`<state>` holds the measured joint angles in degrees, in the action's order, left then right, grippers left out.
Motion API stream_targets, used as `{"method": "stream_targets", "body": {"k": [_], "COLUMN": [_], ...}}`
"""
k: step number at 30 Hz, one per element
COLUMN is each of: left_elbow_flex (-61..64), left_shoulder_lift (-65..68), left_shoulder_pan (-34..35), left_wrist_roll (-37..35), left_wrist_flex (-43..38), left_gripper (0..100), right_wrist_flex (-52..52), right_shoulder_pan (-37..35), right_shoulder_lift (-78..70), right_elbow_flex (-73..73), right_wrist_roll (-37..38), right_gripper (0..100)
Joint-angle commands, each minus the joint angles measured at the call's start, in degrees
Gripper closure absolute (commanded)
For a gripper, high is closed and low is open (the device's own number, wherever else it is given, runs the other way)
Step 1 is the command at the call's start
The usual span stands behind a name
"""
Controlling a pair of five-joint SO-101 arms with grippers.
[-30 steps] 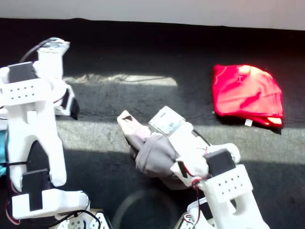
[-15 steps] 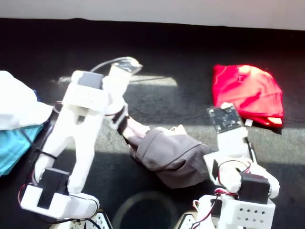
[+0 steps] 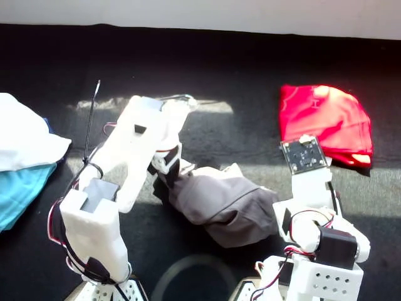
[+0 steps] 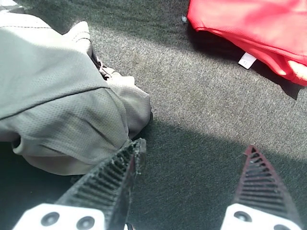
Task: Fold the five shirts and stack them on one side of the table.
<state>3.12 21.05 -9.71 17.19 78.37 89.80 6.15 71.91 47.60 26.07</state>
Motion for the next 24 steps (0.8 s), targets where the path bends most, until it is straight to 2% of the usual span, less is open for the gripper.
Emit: {"method": "stream_targets", "body": {"k": [1,3,15,21,24], "left_elbow_flex": [-3.7,-4.8,-6.3,-10.9,-11.4], "left_shoulder_lift": [0.1,0.5,0.0,0.5,0.6], "left_shoulder_pan": [0.3,0.2,2.4,2.5,2.2], "left_wrist_roll": [-0.5,-1.1,-2.0,-15.6,-16.9], "left_wrist_flex": [-0.6,-0.8,-1.2,-0.7,-1.1], "left_gripper": [92,100,98,78,78], "right_wrist_flex": [-0.2,-0.2,-0.3,-0.3,-0.3], "right_shoulder_pan": [0.5,0.5,0.5,0.5,0.5], "right_shoulder_lift": [0.2,0.2,0.2,0.1,0.1], "right_elbow_flex": [-1.8,-1.8,-1.8,-1.7,-1.7], "right_wrist_roll": [0.5,0.5,0.5,0.5,0.5], "right_gripper": [69.4,69.4,69.4,69.4,69.4]}}
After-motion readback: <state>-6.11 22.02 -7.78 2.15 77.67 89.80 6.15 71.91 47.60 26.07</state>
